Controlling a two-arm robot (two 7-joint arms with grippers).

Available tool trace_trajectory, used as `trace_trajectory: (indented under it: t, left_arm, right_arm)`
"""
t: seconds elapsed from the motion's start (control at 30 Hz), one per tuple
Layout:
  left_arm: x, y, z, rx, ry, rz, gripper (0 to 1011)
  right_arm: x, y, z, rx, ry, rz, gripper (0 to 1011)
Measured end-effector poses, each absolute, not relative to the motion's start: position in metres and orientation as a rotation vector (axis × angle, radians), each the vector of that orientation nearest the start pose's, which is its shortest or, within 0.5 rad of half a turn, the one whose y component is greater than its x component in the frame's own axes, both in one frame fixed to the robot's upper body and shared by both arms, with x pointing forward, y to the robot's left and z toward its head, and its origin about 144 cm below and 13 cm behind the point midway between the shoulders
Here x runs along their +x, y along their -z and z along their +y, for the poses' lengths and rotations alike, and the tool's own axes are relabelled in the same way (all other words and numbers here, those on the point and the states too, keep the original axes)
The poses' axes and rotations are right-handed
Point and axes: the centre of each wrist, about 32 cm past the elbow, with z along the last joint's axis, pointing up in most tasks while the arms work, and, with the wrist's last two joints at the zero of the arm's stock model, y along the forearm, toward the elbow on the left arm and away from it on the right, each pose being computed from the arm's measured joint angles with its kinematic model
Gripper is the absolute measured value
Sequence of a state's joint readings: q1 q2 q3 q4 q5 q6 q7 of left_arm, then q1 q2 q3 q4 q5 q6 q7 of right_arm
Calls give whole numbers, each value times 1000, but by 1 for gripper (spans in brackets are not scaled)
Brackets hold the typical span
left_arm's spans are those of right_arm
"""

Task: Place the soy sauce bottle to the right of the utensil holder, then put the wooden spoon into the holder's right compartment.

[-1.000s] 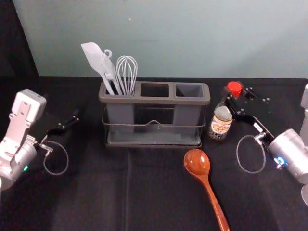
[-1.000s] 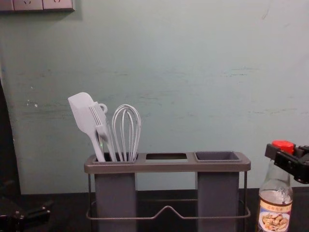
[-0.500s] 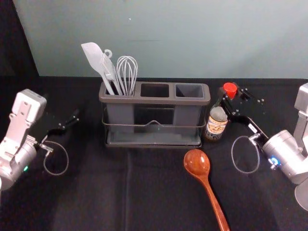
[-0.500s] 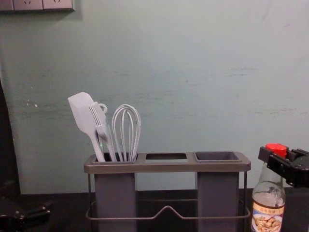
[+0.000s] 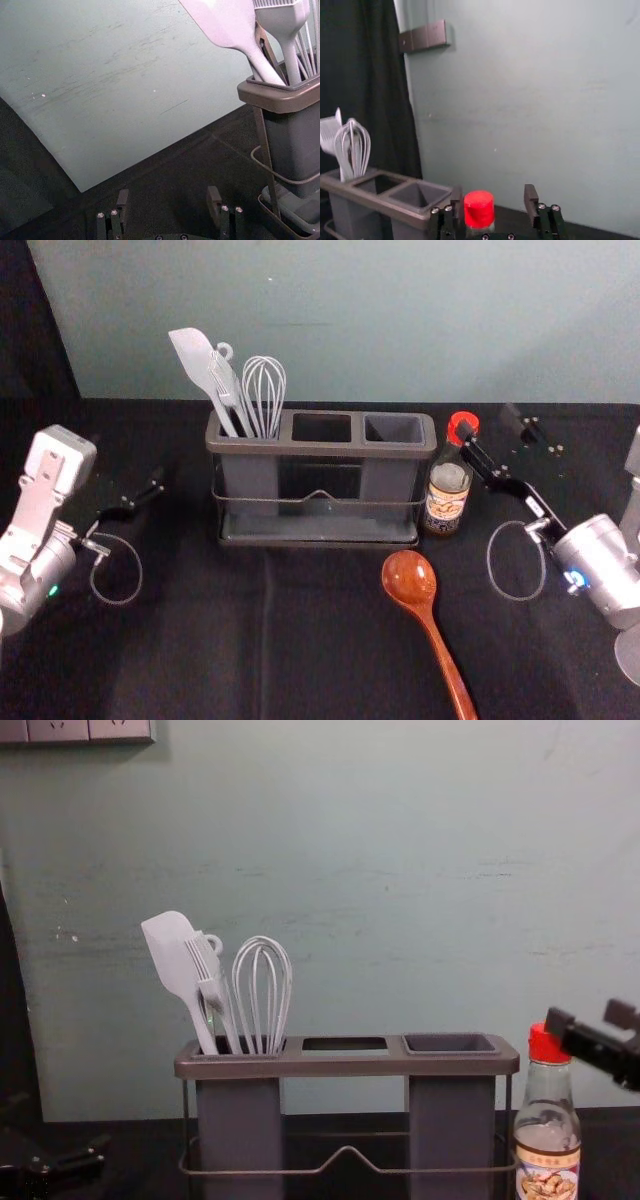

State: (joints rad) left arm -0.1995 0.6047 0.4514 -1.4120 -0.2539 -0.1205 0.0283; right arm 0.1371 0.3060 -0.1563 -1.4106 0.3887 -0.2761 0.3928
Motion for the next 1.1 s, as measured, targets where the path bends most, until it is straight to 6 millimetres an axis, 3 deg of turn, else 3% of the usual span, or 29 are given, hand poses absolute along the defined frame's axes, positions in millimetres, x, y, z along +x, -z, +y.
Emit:
trace_trajectory:
  t: [0.23, 0.33, 0.77, 1.1]
  left_arm:
    - [489, -1140, 310, 305, -1248, -285, 1000]
    - [489, -1140, 310, 304, -1248, -285, 1000]
    - [489, -1140, 310, 304, -1248, -285, 1000]
    - [489, -1140, 310, 304, -1248, -285, 1000]
  right_arm:
    - [475, -1156, -283, 215, 1124, -193, 961]
    - [464, -1162, -279, 196, 1136, -205, 1003]
    - [416, -1163, -261, 76, 1080, -191, 1000]
    - [396, -1141, -247, -60, 1037, -119, 1000]
